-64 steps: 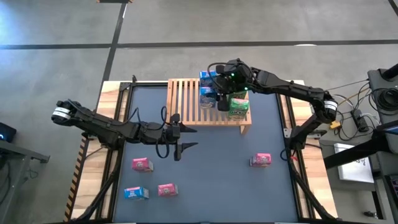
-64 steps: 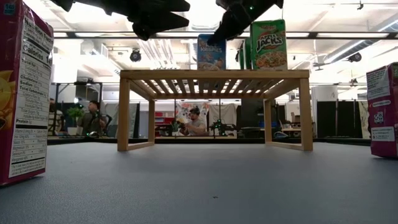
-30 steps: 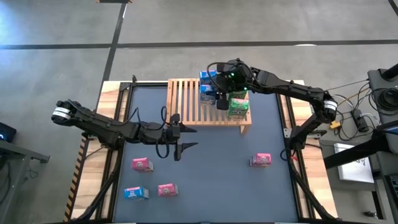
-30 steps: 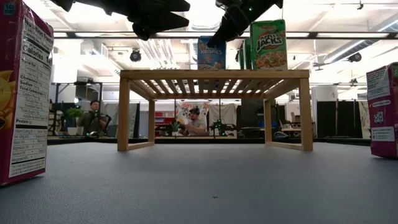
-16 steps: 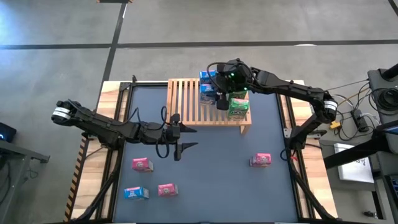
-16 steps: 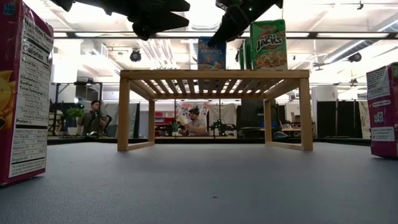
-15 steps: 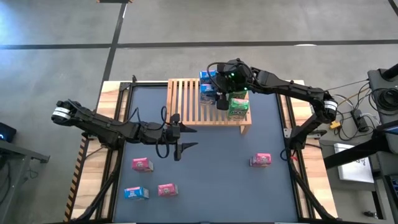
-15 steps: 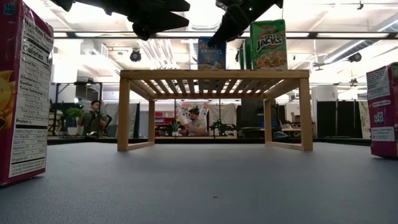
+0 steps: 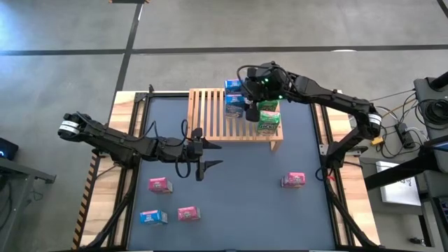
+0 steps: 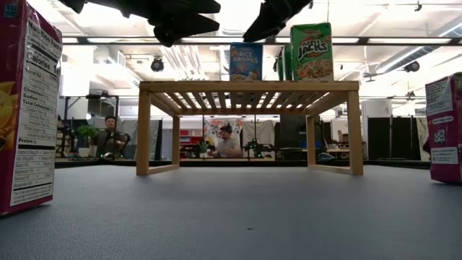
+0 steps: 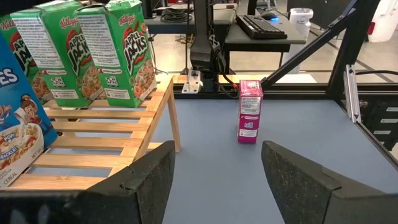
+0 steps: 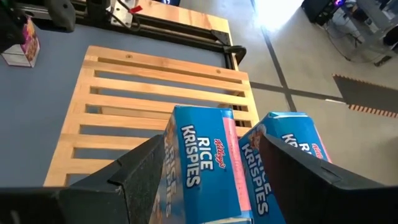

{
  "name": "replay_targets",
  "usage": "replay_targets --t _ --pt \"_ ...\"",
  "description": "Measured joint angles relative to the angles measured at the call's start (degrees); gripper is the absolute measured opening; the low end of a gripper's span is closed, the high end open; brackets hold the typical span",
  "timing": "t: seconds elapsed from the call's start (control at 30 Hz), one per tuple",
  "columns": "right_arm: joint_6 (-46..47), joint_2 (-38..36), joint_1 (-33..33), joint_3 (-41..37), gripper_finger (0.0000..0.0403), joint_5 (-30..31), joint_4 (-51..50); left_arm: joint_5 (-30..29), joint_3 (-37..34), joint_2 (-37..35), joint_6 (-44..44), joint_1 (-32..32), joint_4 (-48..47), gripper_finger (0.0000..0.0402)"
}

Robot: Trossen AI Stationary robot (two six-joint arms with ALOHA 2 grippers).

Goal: Stack cereal on shelf
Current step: Put the blue cereal box on the shelf aligned with the other blue cereal boxes

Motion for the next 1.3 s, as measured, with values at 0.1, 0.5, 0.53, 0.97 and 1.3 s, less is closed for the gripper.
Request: replay_targets --t 0.1,0.5,0.53,0.97,1.3 --pt "0.28 -0.74 0.16 0.01 0.0255 -0.02 0.0 0.0 0.0 0.0 0.0 0.0 0.0 0.0223" --pt "0.96 -5.21 2.23 0.09 0.0255 -0.02 -0.16 0.01 0.02 0.43 0.0 0.0 0.0 0.0223" --pt "1.38 -5.59 2.81 0.09 0.0255 -0.06 -0.11 0.02 0.02 0.62 -0.02 0.04 -0.01 0.0223" --pt "2.9 -8.0 14.36 -1.64 0.0246 -0.43 -0.78 0.02 0.02 1.09 -0.02 0.28 0.0 0.0223" --pt "7.03 -13.15 20.55 -12.45 0.0247 -0.2 2.4 0.64 0.02 0.59 -2.55 0.06 -1.76 0.0223"
